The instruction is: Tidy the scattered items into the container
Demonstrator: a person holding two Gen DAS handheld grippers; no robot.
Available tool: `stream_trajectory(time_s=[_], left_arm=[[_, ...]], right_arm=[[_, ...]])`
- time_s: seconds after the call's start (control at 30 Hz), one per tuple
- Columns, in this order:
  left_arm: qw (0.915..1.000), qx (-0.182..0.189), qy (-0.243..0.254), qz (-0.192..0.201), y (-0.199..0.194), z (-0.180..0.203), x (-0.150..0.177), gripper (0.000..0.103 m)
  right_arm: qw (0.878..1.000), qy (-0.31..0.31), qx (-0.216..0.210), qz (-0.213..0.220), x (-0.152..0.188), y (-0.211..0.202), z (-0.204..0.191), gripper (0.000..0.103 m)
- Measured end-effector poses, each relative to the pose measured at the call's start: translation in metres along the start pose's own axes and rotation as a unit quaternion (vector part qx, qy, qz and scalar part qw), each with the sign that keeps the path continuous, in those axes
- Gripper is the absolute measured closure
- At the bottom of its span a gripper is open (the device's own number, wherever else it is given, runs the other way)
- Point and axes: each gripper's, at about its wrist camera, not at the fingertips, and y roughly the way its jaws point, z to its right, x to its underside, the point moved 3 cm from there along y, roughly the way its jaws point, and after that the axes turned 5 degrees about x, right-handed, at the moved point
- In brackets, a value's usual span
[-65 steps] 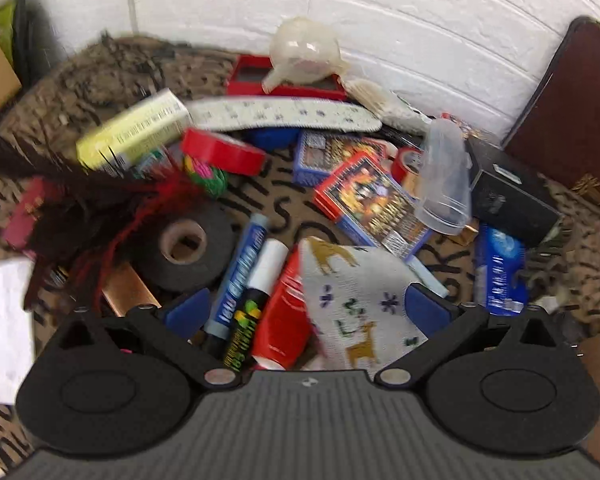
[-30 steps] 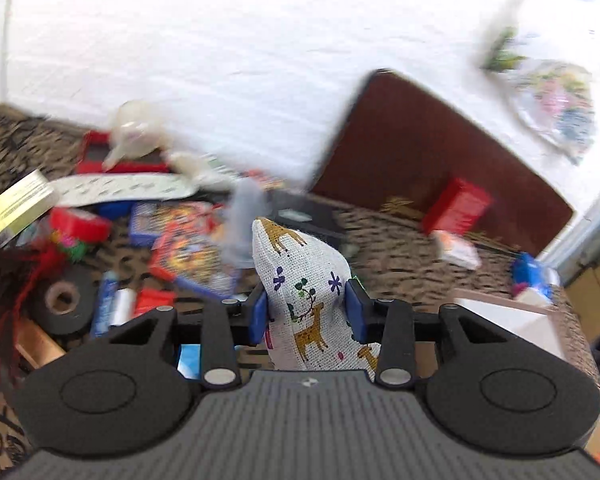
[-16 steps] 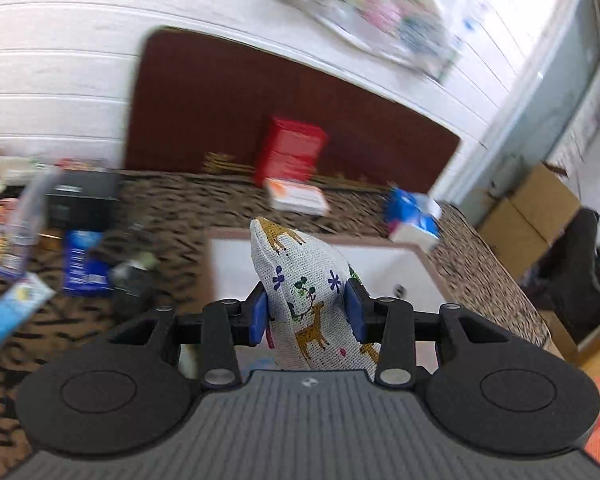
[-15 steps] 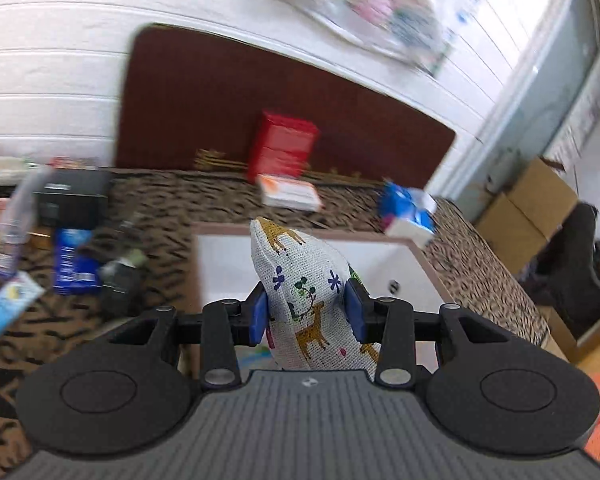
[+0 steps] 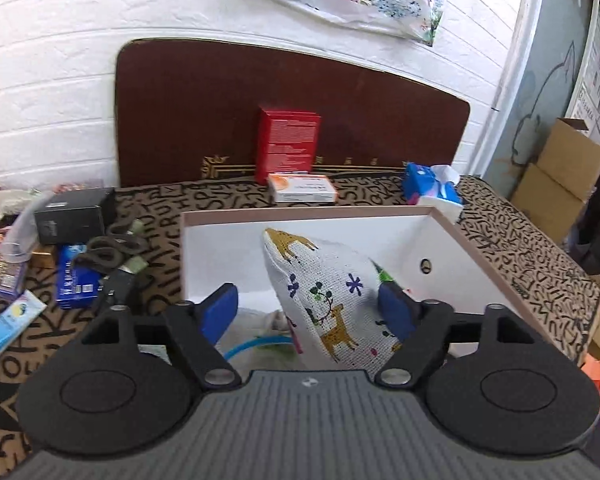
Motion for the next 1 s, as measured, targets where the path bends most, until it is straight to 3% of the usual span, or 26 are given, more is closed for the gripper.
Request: stream_trajectory(time_s=[0.07,0.17,0.23,0.4,0.57,0.7,0.83,1.0], left_arm=[[0.9999,-0.011,0.001,0.007,-0.008,-0.003,0.003,0.011],[0.9982,-0.048,0.01,0.036,-0.025,-0.005,0.005,0.0],[0.9969,-0.064,0.015,0.043,-0.026,-0.007,0.006,0.0],[0.9968,-0.075,0.023,0.018,-0.008,-0.006,0.006,0.0],[0.996,-0.087,0.018,0.012,-0.003,-0.008,0.006,0.0],[0.9957,-0.091,0.013,-0.003,0.014,-0.004,-0.004,0.0],[0.9939,-0.098,0.047,-0.018,0.039,0.015,-0.015,0.0],[0.9924,-0.089,0.072,-0.046,0.072,0.035,-0.025,0.0]], right_arm=[[1.0,0.01,0.014,0.008,-0.002,-0.004,0.005,0.016],[0.999,0.012,0.035,0.021,-0.004,-0.003,0.009,0.014],[1.0,0.0,0.023,0.015,-0.009,0.003,0.009,0.014],[0.998,-0.06,-0.005,-0.02,-0.015,0.017,-0.013,0.014],[0.997,-0.039,-0.017,-0.064,-0.01,0.034,-0.018,0.016],[0.994,-0.066,0.009,-0.089,-0.013,0.05,-0.003,0.017],[0.991,-0.041,0.008,-0.124,-0.018,0.063,0.026,0.02],[0.989,-0.026,0.048,-0.134,-0.031,0.076,0.066,0.016]])
